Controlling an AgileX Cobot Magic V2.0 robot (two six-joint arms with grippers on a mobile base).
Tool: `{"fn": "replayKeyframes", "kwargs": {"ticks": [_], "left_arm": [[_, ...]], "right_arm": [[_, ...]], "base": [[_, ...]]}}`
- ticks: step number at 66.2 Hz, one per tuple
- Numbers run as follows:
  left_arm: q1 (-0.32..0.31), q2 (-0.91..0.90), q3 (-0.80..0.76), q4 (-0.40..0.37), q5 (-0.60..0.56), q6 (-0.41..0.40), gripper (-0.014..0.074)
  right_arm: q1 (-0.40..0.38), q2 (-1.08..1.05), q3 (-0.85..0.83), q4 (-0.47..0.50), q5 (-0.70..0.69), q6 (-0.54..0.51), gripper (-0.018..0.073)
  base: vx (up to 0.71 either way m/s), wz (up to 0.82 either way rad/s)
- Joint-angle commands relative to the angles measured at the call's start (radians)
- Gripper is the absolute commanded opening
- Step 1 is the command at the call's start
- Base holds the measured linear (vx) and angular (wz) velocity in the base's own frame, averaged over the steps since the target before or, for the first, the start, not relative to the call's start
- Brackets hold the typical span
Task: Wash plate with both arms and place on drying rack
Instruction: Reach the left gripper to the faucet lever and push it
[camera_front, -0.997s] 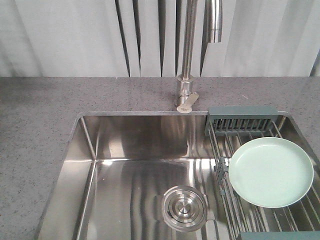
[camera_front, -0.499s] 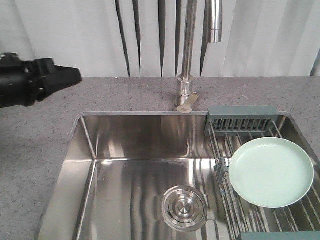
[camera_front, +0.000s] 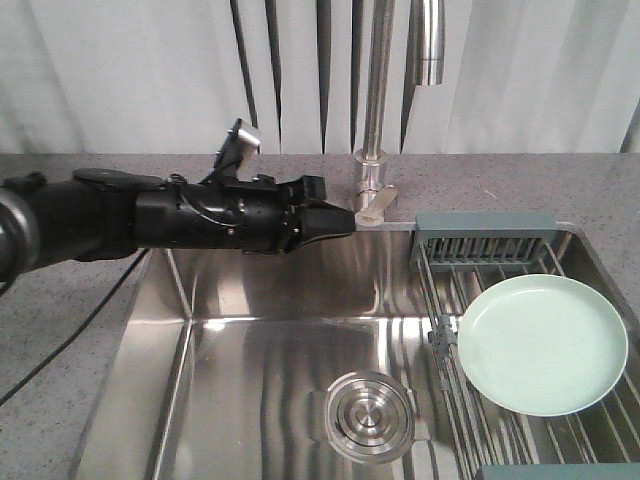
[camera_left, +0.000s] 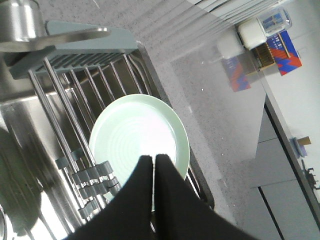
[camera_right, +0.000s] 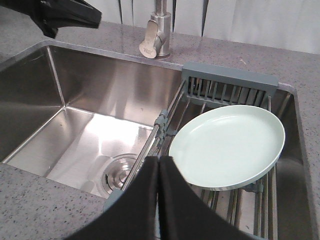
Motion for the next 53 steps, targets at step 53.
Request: {"fn": "replayKeyframes", "kwargs": {"ticks": [53], "left_arm": [[-0.094,0.386,-0.554,-0.124,-0.154,-0.065,-0.0006]], "right_arm": [[-0.003,0.005,-0.023,0.029,-0.068,0.001,-0.0010]], "base": [[0.00,0.00]]}}
